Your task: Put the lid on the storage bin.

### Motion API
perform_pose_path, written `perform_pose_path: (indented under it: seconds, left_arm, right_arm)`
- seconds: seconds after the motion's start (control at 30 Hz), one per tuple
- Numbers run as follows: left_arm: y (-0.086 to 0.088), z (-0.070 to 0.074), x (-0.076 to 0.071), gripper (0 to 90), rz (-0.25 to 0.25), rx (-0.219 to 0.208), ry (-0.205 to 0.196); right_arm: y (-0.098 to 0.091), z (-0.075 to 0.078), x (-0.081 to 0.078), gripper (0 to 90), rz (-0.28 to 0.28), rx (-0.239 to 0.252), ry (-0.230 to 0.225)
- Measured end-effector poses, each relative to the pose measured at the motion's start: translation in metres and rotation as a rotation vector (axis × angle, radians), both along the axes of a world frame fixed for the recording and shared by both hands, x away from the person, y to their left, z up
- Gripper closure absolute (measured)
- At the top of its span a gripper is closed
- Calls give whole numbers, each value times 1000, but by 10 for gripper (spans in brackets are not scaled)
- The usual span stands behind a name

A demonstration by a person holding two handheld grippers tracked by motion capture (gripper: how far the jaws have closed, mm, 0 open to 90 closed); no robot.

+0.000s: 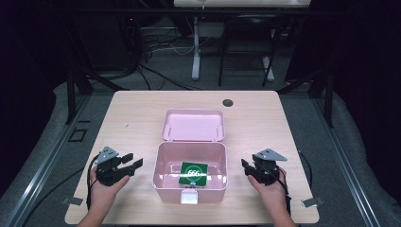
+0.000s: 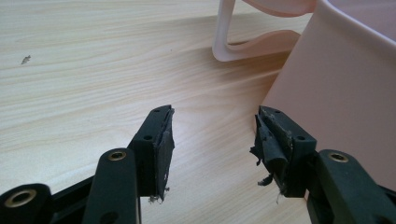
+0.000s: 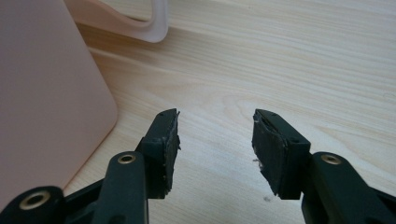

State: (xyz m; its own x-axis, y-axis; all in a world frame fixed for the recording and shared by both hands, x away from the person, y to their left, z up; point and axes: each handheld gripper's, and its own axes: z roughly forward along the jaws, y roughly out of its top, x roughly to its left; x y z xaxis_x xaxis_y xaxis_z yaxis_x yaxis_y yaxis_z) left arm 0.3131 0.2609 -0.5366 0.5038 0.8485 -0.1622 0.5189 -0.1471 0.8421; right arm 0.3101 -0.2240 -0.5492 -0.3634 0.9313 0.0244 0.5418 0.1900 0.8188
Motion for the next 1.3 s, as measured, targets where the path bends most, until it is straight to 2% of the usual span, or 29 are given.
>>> perform_pose_path:
  seconds: [0.13,0.2,0.33,0.4,0.5,0.57,0.6,0.63,0.73,0.87,0.93,1.0,1.17,1.3]
  left_arm:
    - [-1,-1,-2,472,-5,0,-1]
    - [-1,0,-4,472,-10,7,5]
    - [-2,4,-8,472,-25,14,-19]
    - [-2,7,-9,472,-28,-7,-22]
    - [-5,11,-9,487,-53,-23,-6]
    - [-9,13,-9,499,-64,-8,-15]
    - [-10,14,-9,499,-70,5,-20]
    - [-11,15,-10,499,-73,7,-19]
    - [-15,18,-13,511,-78,11,-25]
    - [-20,23,-14,525,-90,21,-27]
    - [-22,24,-15,524,-92,29,-29]
    - [-23,26,-16,524,-102,28,-30]
    - [-22,31,-19,521,-118,6,-37]
    - [-20,35,-21,507,-137,-17,-32]
  right_arm:
    - [-3,-1,3,534,6,28,34]
    - [-4,0,4,541,22,47,31]
    - [-3,3,5,557,39,74,32]
    - [-3,6,5,573,41,90,32]
    - [-2,14,8,593,51,145,68]
    - [-1,20,12,586,50,155,81]
    - [-1,24,18,583,62,196,115]
    - [-1,24,18,583,62,196,115]
    - [2,29,28,576,68,236,182]
    - [8,39,39,589,72,218,209]
    - [14,49,44,585,88,193,201]
    - [16,52,45,581,95,182,196]
    - [22,68,56,561,124,147,168]
    - [23,81,67,594,117,189,201]
